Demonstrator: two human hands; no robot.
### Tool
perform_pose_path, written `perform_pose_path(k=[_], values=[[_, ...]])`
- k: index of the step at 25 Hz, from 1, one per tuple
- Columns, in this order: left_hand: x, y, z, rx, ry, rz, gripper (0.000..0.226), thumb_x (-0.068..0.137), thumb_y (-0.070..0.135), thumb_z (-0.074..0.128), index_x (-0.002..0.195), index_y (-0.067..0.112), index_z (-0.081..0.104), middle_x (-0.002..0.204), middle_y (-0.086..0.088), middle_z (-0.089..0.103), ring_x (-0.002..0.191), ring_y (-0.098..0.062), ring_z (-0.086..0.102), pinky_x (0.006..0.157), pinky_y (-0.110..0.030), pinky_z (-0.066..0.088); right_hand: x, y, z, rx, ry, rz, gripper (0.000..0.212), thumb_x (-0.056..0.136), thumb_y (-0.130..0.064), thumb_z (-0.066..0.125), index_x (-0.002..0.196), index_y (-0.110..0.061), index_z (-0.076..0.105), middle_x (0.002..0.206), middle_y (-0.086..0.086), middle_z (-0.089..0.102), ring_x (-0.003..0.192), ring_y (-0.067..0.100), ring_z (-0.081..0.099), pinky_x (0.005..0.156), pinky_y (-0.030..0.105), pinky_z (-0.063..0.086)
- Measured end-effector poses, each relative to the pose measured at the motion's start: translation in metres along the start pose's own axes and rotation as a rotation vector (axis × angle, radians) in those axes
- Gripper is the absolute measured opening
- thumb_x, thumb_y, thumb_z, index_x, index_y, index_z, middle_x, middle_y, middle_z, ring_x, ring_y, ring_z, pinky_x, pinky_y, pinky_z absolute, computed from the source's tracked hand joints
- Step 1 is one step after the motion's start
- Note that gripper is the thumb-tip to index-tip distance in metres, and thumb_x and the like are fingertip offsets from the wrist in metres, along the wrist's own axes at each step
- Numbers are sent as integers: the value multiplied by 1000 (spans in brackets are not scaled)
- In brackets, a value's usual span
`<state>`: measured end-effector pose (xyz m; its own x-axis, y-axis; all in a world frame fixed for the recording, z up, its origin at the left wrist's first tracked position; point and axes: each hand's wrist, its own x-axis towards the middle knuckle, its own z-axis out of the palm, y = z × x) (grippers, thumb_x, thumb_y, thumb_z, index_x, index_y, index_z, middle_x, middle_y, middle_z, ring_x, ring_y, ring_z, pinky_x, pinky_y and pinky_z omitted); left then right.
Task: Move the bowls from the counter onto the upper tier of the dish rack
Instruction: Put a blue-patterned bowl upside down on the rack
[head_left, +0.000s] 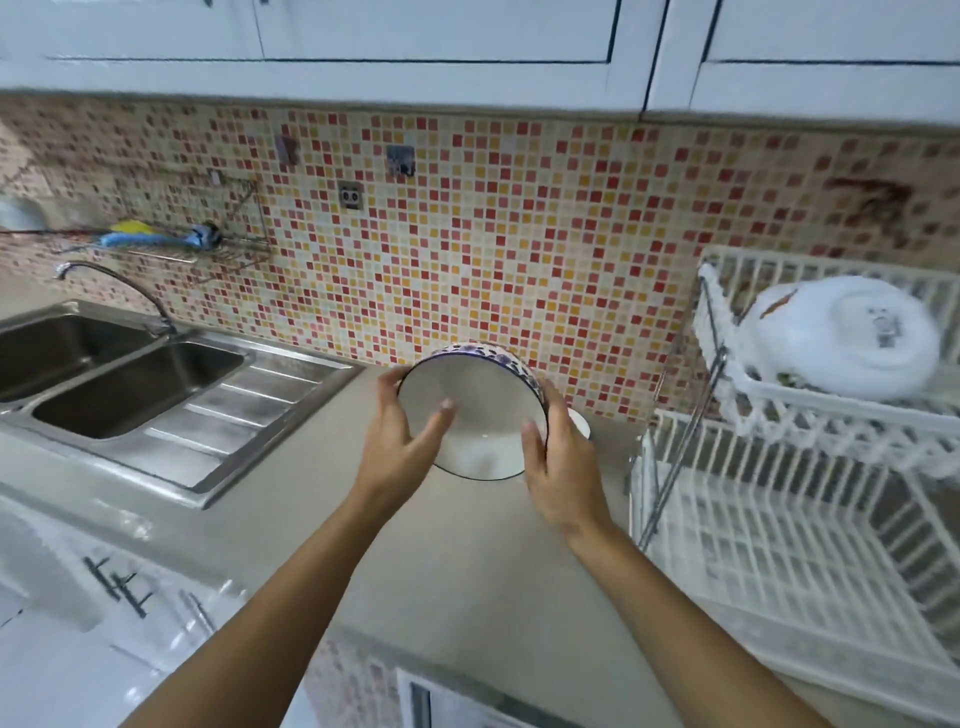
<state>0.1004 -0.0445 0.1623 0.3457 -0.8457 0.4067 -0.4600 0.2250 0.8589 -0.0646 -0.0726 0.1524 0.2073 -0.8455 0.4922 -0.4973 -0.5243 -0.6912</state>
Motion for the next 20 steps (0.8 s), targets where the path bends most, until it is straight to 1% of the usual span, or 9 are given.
perform_pose_path(k=[2, 5, 8, 10, 12, 15, 17, 18, 20], values=[[-9, 31, 0, -136, 20, 41, 38, 83, 55, 48, 114, 43, 29, 123, 7, 46, 117, -18, 51, 102, -47, 45, -10, -22, -27, 87, 94, -25, 52, 96, -40, 37, 142, -17, 31, 146, -4, 43, 133, 8, 41, 111, 27, 34], [-15, 79, 7, -399, 14, 70, 22, 80, 60, 39, 98, 49, 34, 114, 7, 47, 109, -14, 51, 98, -58, 45, -14, -47, -73, 166, 220, -88, 43, 92, -51, 29, 127, -27, 39, 112, -28, 57, 102, -6, 56, 93, 35, 48], [-14, 125, 19, -535, -11, 130, 8, 80, 60, 32, 82, 54, 36, 100, 10, 44, 98, -11, 49, 93, -53, 48, -16, -61, -121, 165, 264, -160, 33, 88, -56, 27, 114, -37, 35, 93, -18, 62, 74, 1, 59, 73, 28, 48], [-15, 152, 34, -579, -96, 165, 11, 79, 60, 32, 82, 51, 35, 104, 5, 42, 100, -10, 49, 84, -39, 53, -20, -65, -155, 180, 272, -201, 29, 87, -57, 33, 110, -39, 36, 93, -11, 64, 65, 0, 58, 65, 18, 44], [-15, 173, 53, -582, -211, 205, 17, 81, 58, 33, 87, 42, 31, 108, 4, 42, 102, -7, 49, 82, -27, 48, -23, -61, -192, 206, 292, -235, 28, 85, -61, 43, 107, -45, 39, 108, -8, 63, 79, 3, 64, 68, 20, 49], [-16, 196, 90, -547, -411, 310, 22, 86, 55, 31, 105, 45, 33, 116, 16, 45, 111, 7, 49, 93, -20, 40, -30, -44, -249, 181, 316, -266, 36, 76, -72, 49, 107, -55, 41, 119, -13, 57, 95, 7, 65, 72, 23, 53], [-16, 210, 114, -482, -525, 396, 42, 89, 48, 30, 130, 38, 30, 125, 26, 42, 116, 18, 44, 93, -7, 38, -35, -31, -286, 159, 316, -263, 43, 72, -74, 53, 111, -58, 43, 120, -24, 55, 100, 2, 64, 74, 20, 55], [-15, 221, 128, -446, -582, 432, 50, 90, 46, 31, 138, 34, 26, 124, 32, 41, 112, 25, 43, 88, 1, 38, -37, -22, -307, 149, 312, -253, 48, 70, -74, 55, 114, -60, 43, 122, -28, 53, 102, 4, 64, 76, 21, 55], [-12, 244, 157, -379, -681, 482, 65, 88, 49, 37, 147, 27, 20, 126, 32, 41, 107, 30, 43, 85, 5, 38, -38, -1, -351, 113, 273, -227, 57, 66, -74, 59, 119, -61, 42, 132, -24, 48, 104, 11, 66, 78, 26, 57]])
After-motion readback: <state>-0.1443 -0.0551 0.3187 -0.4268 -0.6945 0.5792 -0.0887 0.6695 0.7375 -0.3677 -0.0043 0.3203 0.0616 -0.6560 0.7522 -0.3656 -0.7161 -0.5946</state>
